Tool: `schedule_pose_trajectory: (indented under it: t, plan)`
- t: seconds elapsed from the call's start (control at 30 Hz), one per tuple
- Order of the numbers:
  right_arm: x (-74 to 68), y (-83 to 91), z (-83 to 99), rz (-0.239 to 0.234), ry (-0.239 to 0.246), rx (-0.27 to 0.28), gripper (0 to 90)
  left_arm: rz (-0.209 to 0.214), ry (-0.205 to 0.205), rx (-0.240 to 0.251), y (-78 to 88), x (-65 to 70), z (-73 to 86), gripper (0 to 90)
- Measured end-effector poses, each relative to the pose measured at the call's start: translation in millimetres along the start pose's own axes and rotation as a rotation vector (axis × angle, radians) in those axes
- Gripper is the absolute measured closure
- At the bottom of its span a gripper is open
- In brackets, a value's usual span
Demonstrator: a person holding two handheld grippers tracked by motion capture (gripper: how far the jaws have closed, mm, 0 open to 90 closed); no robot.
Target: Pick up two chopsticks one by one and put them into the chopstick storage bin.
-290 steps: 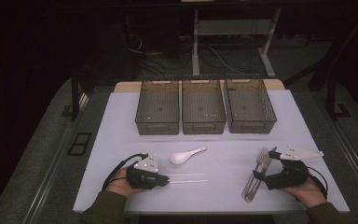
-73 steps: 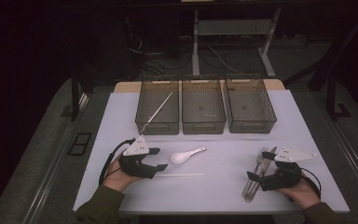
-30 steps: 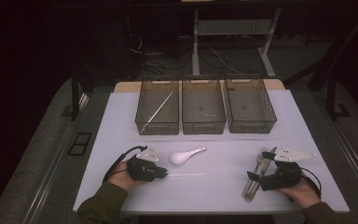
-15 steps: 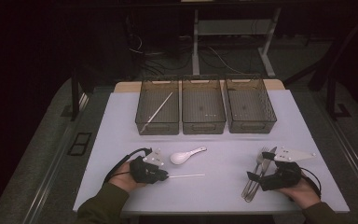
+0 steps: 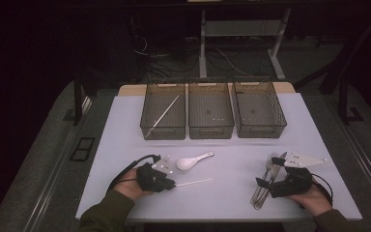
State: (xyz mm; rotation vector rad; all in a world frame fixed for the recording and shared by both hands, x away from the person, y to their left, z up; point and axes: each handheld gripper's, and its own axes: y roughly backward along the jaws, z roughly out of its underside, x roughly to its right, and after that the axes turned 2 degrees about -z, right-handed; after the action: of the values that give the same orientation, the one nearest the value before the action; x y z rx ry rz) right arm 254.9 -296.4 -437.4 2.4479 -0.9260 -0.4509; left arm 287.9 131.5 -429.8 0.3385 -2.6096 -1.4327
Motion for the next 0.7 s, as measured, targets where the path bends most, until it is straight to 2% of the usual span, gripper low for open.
schedule_pose_trajectory:
  t: [0.1, 0.23, 0.4, 0.5, 0.6, 0.7]
  plan:
    - [0.3, 0.1, 0.0, 0.000, 0.001, 0.001, 1.4, -0.009, 0.010, 0.002, 0.9, 1.0, -0.6, 84.3]
    - [0.4, 0.1, 0.0, -0.002, 0.001, -0.001, 1.4, -0.023, 0.014, 0.042, 6.4, 0.4, -1.9, 84.4]
    - [0.3, 0.1, 0.0, -0.001, 0.000, -0.002, 1.4, -0.030, 0.032, 0.137, 18.1, 0.3, -3.9, 84.3]
    - [0.0, 0.0, -0.1, -0.001, -0.001, -0.002, 1.4, -0.043, 0.043, 0.225, 27.3, -0.3, -4.3, 84.3]
    - [0.2, -0.1, -0.1, -0.001, -0.001, -0.003, 1.4, -0.044, 0.072, 0.341, 39.9, -2.8, -3.0, 84.3]
    - [0.1, -0.1, -0.1, -0.001, -0.001, -0.002, 1.4, -0.049, 0.099, 0.421, 50.0, -4.8, -0.4, 84.4]
